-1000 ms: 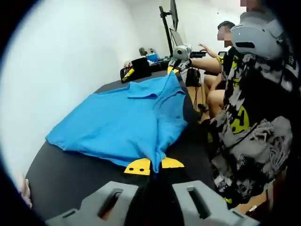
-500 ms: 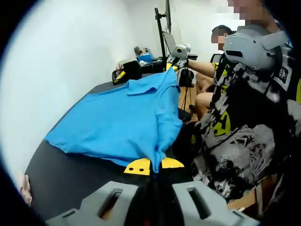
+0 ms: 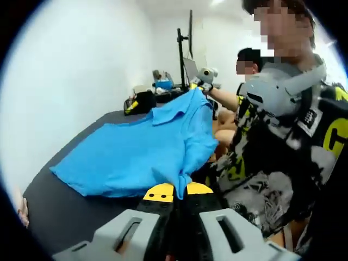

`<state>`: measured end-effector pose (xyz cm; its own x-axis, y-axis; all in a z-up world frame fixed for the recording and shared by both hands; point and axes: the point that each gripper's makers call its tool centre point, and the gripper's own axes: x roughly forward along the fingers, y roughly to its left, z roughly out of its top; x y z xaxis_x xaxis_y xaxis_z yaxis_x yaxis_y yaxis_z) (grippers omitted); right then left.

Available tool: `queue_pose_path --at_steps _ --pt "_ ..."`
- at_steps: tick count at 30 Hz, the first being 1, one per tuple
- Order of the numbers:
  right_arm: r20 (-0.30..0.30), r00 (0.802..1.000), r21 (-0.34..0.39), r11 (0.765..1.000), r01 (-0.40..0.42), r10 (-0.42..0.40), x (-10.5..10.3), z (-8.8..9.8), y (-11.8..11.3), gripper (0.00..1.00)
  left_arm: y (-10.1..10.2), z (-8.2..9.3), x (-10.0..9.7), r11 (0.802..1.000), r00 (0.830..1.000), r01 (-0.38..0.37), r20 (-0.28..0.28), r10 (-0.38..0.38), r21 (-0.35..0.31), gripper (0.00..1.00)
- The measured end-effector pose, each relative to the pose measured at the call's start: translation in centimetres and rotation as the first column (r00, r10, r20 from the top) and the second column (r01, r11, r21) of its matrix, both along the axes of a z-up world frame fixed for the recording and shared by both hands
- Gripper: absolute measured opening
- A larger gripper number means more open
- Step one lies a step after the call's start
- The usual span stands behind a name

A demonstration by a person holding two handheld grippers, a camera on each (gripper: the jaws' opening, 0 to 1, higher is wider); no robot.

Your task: Spread out the cloth and fold it

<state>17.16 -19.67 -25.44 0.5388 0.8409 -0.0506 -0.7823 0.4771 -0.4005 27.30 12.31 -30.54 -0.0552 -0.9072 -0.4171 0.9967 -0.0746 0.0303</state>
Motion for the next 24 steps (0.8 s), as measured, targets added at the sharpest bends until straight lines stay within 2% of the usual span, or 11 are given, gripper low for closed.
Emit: queue_pose_path --at_steps 2,4,6,11,13,15,16,19,21,22,24 --pt "-0.005 1.000 -0.009 0.999 0.030 -0.030 2.3 -0.7 -1.1 0.02 -0.8 -0.7 1.9 1.000 0.998 -0.021 -0.051 0.021 -0.003 0.02" --pt "-0.052 0.998 -0.028 0.999 0.032 -0.033 4.4 -1.8 -1.6 0.02 -1.6 -1.1 3.3 1.000 0.996 -0.008 -0.093 0.009 0.009 0.02" --pt "-0.086 0.996 -0.015 1.000 0.025 -0.027 6.4 -2.2 -2.0 0.02 -2.2 -1.1 5.0 1.000 0.995 -0.006 -0.104 0.008 0.019 0.02" --pt "-0.120 0.993 0.015 1.000 0.023 -0.021 10.0 -1.7 -2.2 0.02 -2.8 -0.3 9.0 1.000 0.987 -0.011 -0.162 0.014 0.019 0.02" --pt "-0.119 0.993 0.021 0.999 0.030 -0.027 11.7 -1.3 -2.8 0.02 -3.3 0.1 11.5 0.999 0.979 -0.053 -0.198 0.052 0.003 0.02" --pt "-0.121 0.992 0.036 0.998 0.045 -0.040 13.9 -0.7 -3.8 0.02 -3.6 0.4 13.8 0.998 0.962 -0.065 -0.267 0.063 0.004 0.02" --pt "-0.135 0.989 0.057 0.996 0.067 -0.059 15.6 -0.3 -4.6 0.02 -4.0 0.6 15.1 0.998 0.940 -0.070 -0.335 0.068 0.004 0.02" --pt "-0.174 0.980 0.087 0.989 0.116 -0.099 19.5 -0.4 -6.0 0.02 -5.3 0.5 18.7 0.995 0.909 -0.102 -0.405 0.096 0.008 0.02" --pt "-0.206 0.969 0.105 0.981 0.161 -0.137 23.2 -1.3 -7.2 0.02 -7.0 -0.2 21.6 0.992 0.889 -0.126 -0.443 0.117 0.009 0.02" --pt "-0.258 0.951 0.108 0.974 0.201 -0.168 25.5 -2.5 -8.2 0.02 -7.9 -1.0 23.4 0.991 0.871 -0.136 -0.474 0.129 0.019 0.02" --pt "-0.300 0.931 0.097 0.965 0.244 -0.206 29.0 -4.8 -9.2 0.02 -8.9 -2.7 27.0 0.984 0.853 -0.177 -0.493 0.172 0.036 0.02"
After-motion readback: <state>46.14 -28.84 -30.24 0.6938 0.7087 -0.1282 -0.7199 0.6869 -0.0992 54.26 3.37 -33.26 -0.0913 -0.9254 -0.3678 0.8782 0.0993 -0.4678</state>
